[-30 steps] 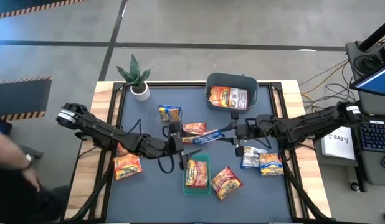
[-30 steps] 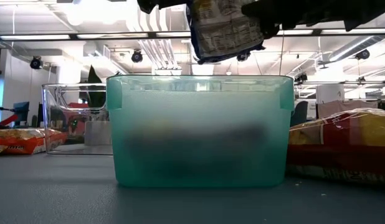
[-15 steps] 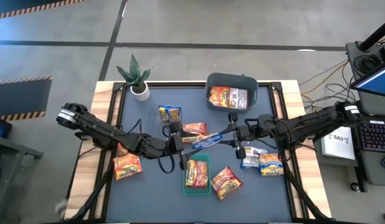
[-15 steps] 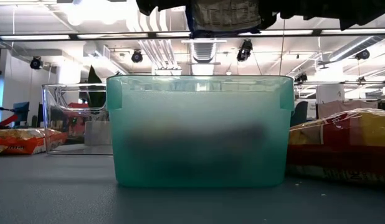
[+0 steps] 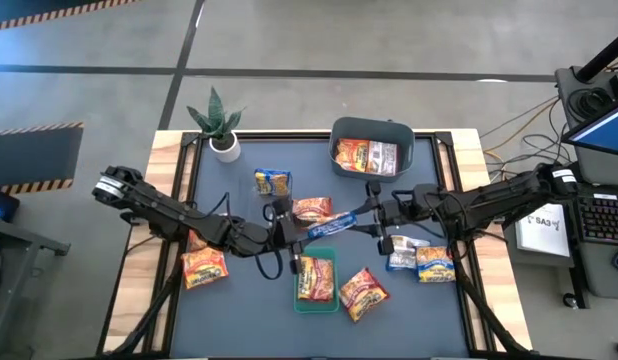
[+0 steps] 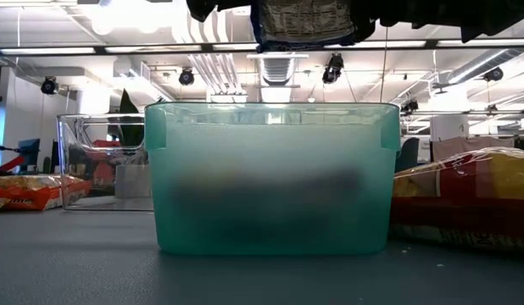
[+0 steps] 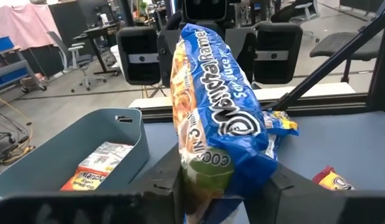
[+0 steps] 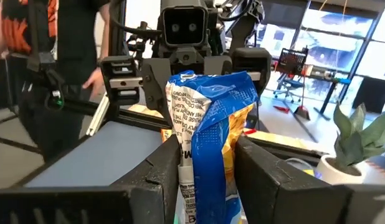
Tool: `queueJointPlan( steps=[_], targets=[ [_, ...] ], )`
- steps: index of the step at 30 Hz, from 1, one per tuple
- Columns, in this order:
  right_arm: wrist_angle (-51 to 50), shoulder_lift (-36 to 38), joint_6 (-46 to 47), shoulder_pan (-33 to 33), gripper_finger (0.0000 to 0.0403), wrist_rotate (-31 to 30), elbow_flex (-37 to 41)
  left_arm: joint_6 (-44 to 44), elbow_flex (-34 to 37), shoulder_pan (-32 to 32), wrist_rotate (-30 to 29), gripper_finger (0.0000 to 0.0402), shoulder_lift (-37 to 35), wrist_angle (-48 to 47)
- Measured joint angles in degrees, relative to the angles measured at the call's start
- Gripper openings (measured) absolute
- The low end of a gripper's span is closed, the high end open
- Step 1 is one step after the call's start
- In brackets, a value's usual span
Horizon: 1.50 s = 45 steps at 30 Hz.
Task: Sort Maruchan noodles
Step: Put the blue noodle pack into the transparent bin
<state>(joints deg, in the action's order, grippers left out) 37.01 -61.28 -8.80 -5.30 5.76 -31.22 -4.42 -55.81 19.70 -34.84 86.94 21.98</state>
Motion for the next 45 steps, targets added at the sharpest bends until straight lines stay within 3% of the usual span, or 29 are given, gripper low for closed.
queueJointPlan(
  steps=[9,16,24,29,36,45],
  targets=[
    [-0.54,0.52,3.28,0.48,0.0179,-1.86,-0.04,-0.23,-0.57,-0.06,-2.69,0.0111,0.00,0.03],
    [-4.47,4.29,4.14,0.69,0.0211,-5.94,-0.04,0.00,-0.59,-0.02,-4.39,0.0097,-2.47,-3.11],
    [-9.45,8.96,5.91,1.60,0.0247,-7.73,-0.04,4.04,-0.61,-0.02,-8.36,0.0101,-8.54,-16.17],
    [-12.76,9.90,5.92,1.60,0.0261,-10.91,-0.04,12.92,-0.62,-0.07,-17.24,0.0101,-13.26,-30.39],
    [-14.42,9.20,6.23,1.60,0.0264,-10.95,-0.04,24.91,-10.50,-0.02,-12.96,0.0101,-14.72,-58.35],
    [-14.39,7.55,5.90,1.60,0.0258,-11.82,-0.04,24.89,-30.16,-0.46,-10.00,0.0101,-2.38,-93.92]
  ],
)
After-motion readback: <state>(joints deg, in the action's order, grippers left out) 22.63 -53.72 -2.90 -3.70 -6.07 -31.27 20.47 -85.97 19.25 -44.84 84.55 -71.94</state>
